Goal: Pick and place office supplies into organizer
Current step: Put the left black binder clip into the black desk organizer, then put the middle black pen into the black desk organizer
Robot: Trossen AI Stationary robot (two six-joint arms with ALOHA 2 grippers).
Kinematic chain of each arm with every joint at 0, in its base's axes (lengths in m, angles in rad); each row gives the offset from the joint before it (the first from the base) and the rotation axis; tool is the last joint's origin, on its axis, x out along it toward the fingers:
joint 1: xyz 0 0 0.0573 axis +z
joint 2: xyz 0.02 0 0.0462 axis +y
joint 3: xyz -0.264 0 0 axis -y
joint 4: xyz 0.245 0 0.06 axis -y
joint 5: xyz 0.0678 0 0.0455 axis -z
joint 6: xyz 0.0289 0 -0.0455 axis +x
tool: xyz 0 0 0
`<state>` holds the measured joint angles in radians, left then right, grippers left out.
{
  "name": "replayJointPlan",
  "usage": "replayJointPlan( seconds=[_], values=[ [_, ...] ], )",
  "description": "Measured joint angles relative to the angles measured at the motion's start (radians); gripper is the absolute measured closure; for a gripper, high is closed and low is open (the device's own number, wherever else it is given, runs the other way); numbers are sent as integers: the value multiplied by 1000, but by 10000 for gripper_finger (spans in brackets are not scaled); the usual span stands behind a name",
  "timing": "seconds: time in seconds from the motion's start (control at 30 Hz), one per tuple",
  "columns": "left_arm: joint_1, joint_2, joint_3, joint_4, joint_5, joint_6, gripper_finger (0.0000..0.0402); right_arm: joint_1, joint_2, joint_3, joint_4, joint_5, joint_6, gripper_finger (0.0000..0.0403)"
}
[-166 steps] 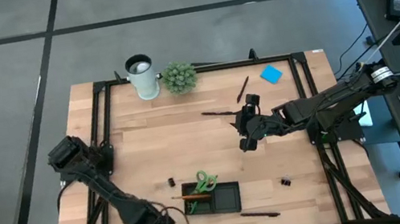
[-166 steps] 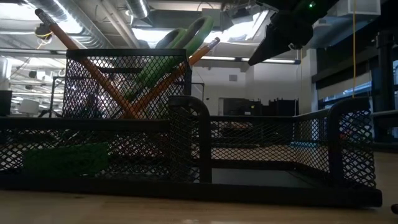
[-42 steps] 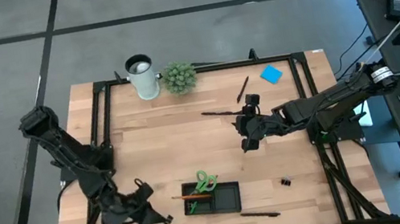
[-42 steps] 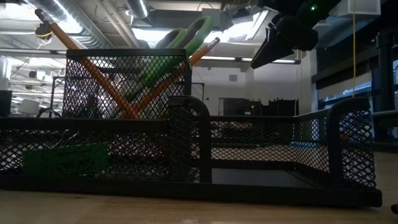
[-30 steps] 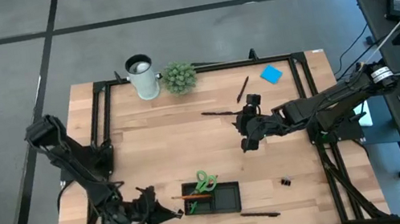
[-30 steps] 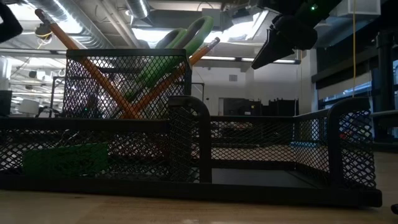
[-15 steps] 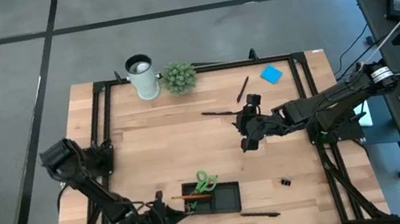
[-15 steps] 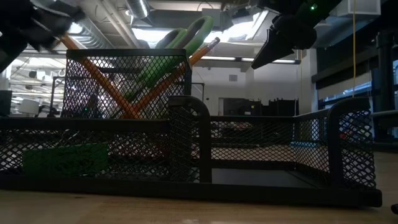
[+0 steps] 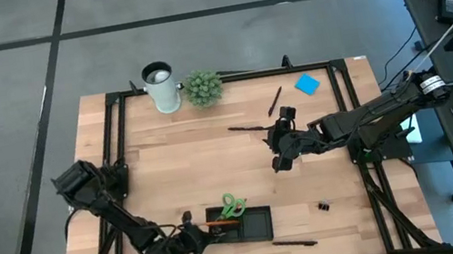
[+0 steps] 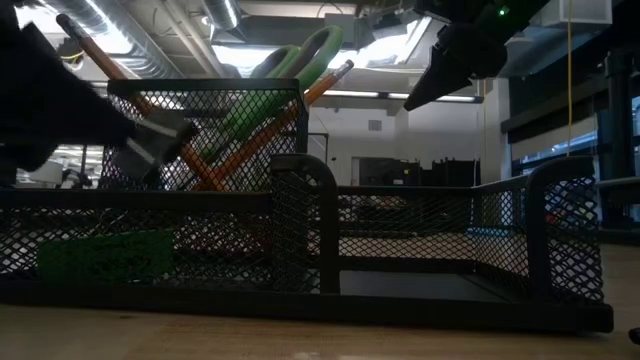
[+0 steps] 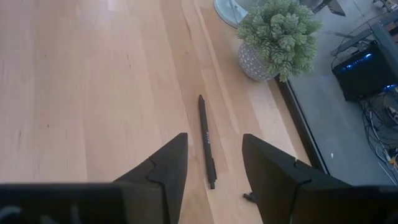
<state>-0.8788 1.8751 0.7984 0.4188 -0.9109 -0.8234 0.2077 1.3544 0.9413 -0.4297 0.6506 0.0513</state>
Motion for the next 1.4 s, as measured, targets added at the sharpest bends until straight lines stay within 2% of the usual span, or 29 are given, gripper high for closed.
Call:
replayJointPlan(
  seconds=[0.43, 0.93, 1.07, 1.27, 1.4],
  values=[
    [37, 0, 0, -25, 214, -2, 399, 0, 0, 0, -1, 0, -4, 247],
    [36, -3, 0, -24, 222, -104, 344, 0, 0, 0, -1, 0, -7, 247],
    [35, -36, 0, -28, 260, -144, 337, 0, 0, 0, -1, 0, -7, 247],
    [35, -129, 0, -26, 450, -285, 340, 0, 0, 0, 0, 0, -9, 247],
    [41, -198, 0, -29, 589, -481, 346, 0, 0, 0, 0, 0, -11, 247]
  ],
)
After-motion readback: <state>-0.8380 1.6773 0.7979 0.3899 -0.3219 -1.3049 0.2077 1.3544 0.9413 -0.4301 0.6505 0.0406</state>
